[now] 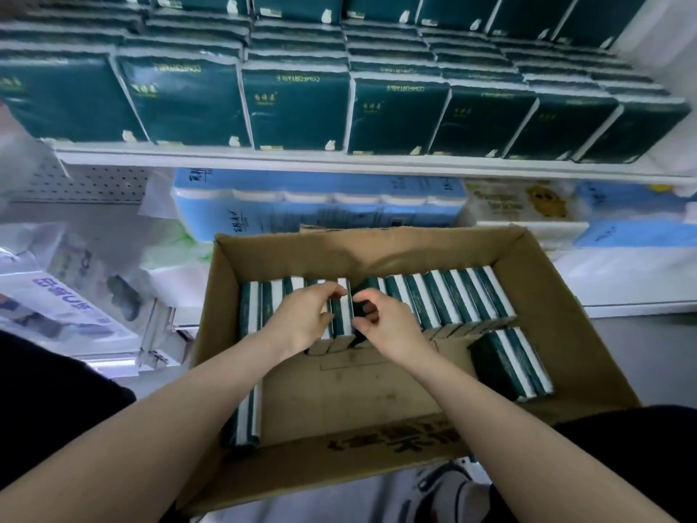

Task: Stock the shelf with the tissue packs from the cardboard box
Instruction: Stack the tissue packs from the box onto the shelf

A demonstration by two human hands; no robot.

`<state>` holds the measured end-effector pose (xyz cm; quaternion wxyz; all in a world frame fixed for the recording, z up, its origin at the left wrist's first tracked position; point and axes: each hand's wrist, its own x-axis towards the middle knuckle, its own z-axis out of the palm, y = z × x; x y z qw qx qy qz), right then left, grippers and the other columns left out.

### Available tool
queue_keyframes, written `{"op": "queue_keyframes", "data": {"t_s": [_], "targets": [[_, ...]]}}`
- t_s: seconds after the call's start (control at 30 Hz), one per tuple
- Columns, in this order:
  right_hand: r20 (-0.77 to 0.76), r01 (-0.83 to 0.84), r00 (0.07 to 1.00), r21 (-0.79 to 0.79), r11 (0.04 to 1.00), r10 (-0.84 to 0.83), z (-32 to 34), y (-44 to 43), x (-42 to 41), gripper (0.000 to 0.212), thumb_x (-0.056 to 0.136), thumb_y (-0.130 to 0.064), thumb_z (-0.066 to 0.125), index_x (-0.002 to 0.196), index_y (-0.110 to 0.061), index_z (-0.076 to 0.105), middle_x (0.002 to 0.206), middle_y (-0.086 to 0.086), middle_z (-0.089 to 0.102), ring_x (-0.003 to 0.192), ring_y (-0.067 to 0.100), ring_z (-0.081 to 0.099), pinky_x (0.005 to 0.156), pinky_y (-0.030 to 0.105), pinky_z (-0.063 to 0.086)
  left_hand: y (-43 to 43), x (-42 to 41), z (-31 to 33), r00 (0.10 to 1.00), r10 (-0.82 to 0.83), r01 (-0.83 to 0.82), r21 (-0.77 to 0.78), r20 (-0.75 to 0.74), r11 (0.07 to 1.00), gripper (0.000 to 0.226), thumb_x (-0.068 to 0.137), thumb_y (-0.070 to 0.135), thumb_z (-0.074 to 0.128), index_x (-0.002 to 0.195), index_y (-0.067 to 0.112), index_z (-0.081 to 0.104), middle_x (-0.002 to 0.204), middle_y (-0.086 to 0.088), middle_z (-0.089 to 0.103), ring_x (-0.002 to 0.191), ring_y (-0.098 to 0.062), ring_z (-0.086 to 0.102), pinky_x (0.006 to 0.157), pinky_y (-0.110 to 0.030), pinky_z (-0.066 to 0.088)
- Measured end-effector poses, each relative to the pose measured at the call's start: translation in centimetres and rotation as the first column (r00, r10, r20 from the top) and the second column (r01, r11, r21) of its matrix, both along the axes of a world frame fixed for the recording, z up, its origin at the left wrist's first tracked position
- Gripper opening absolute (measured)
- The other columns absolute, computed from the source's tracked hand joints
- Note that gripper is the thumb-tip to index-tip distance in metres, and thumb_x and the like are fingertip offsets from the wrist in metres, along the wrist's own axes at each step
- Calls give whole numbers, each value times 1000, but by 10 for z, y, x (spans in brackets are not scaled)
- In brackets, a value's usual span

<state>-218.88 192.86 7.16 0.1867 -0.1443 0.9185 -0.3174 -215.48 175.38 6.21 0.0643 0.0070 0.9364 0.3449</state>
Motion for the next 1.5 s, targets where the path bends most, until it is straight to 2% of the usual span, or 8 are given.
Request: {"op": "queue_keyframes", "data": {"t_s": [0.17,0.3,0.47,0.67,0.97,1.07,1.17,1.5], "targets": [[60,-15,998,52,999,12,-17,-7,-1,46,89,-39,70,130,-24,54,118,1,64,105,19,61,92,35,51,-7,3,-8,998,-35,39,-89,45,995,47,93,7,55,137,21,50,134,0,59,125,-18,54,104,-33,43],[64,-13,998,89,996,7,-24,-14,5,54,85,-48,71,123,-21,45,90,0,64,84,19,62,73,35,50,-8,5,-13,998,-46,53,-163,47,985,45,94,10,55,136,24,49,125,0,63,116,-19,56,97,-36,48],[76,46,996,86,995,-52,-31,-19,8,51,88,-40,71,122,-19,39,75,-6,52,71,15,54,57,30,37,-8,5,-14,998,-41,50,-212,45,976,46,94,12,55,138,24,48,121,-2,61,112,-20,57,95,-35,49],[64,114,991,102,988,-120,-21,-12,2,45,92,-20,65,128,-22,38,88,-3,58,70,10,57,60,30,46,-4,2,-12,998,-27,37,-208,51,977,55,94,13,57,145,23,38,126,-2,59,120,-20,50,100,-33,45],[59,297,954,-51,954,-294,21,16,-17,27,94,-24,55,120,-30,53,107,-3,66,82,16,65,67,32,54,6,-4,15,987,113,-126,111,111,986,66,97,20,55,153,22,20,155,-5,34,141,-21,35,114,-34,32],[145,367,928,-185,912,-344,32,27,-17,19,94,-19,49,104,-30,60,102,-3,66,83,20,65,78,41,56,9,-7,20,973,146,-185,225,176,957,61,98,18,55,151,20,26,150,-4,42,136,-21,42,113,-37,35],[230,409,907,-287,866,-353,42,36,-14,25,94,-13,45,99,-29,63,104,0,67,84,20,63,71,39,53,13,-4,24,963,141,-215,342,229,915,53,97,15,56,146,18,38,137,-5,56,125,-20,52,109,-42,40],[240,404,914,-476,781,-326,71,60,-7,40,92,-21,69,129,-13,55,111,6,67,98,20,68,97,38,54,14,12,63,963,234,-269,516,133,814,42,90,14,67,126,22,47,111,-7,62,103,-20,64,85,-37,58]]}}
